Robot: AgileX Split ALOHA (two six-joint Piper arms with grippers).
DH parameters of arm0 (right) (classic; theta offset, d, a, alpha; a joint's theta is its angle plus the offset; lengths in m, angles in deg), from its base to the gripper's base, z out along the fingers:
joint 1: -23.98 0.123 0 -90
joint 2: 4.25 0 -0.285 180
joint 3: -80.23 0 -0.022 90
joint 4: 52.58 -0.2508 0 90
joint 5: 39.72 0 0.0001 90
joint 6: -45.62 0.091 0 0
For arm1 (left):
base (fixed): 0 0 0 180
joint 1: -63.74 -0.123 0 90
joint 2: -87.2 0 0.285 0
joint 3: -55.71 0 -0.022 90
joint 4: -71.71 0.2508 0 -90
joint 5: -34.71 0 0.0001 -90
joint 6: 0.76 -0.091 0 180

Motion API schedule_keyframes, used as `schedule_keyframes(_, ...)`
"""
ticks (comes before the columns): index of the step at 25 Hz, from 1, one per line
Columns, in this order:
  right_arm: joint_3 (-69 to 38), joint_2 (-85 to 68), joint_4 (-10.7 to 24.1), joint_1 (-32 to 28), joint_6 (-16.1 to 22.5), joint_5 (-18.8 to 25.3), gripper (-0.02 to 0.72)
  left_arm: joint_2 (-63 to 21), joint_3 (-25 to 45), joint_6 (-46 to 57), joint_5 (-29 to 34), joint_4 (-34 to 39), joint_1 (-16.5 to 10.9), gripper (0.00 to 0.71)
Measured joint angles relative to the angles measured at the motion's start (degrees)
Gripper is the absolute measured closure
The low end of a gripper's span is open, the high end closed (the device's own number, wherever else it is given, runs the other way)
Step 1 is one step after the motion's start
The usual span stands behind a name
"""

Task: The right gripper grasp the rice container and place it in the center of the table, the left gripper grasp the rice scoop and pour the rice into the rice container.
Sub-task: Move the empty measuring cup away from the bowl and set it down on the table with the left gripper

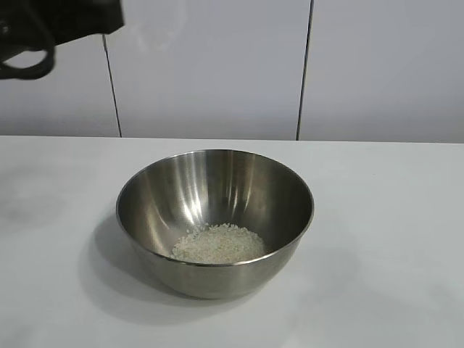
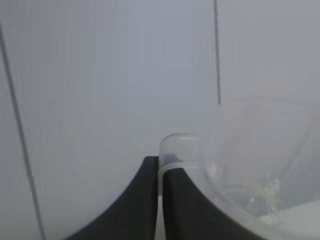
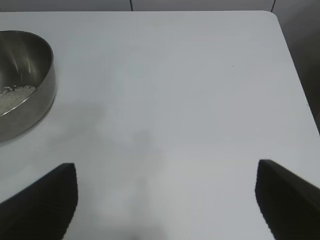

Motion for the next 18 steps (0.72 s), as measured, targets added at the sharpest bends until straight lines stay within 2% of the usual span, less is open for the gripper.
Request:
schedule_keyframes(2, 0.0, 0.0, 0.0, 0.0, 0.0, 0.0, 0.042, 2.8, 1.1, 1.0, -0.1, 2.0, -2.0, 0.698)
schedule_keyframes(4, 0.0, 0.0, 0.0, 0.0, 0.0, 0.0, 0.042, 7.5, 1.3, 2.0, -0.1, 5.4, -2.8, 0.698)
schedule_keyframes(11, 0.0, 0.0, 0.0, 0.0, 0.0, 0.0, 0.042, 21.7, -1.8, 2.3, -0.1, 7.1, -2.8, 0.698)
schedule_keyframes(18, 0.0, 0.0, 0.0, 0.0, 0.0, 0.0, 0.042, 25.8, -6.1, 2.3, -0.1, 7.1, -2.8, 0.698)
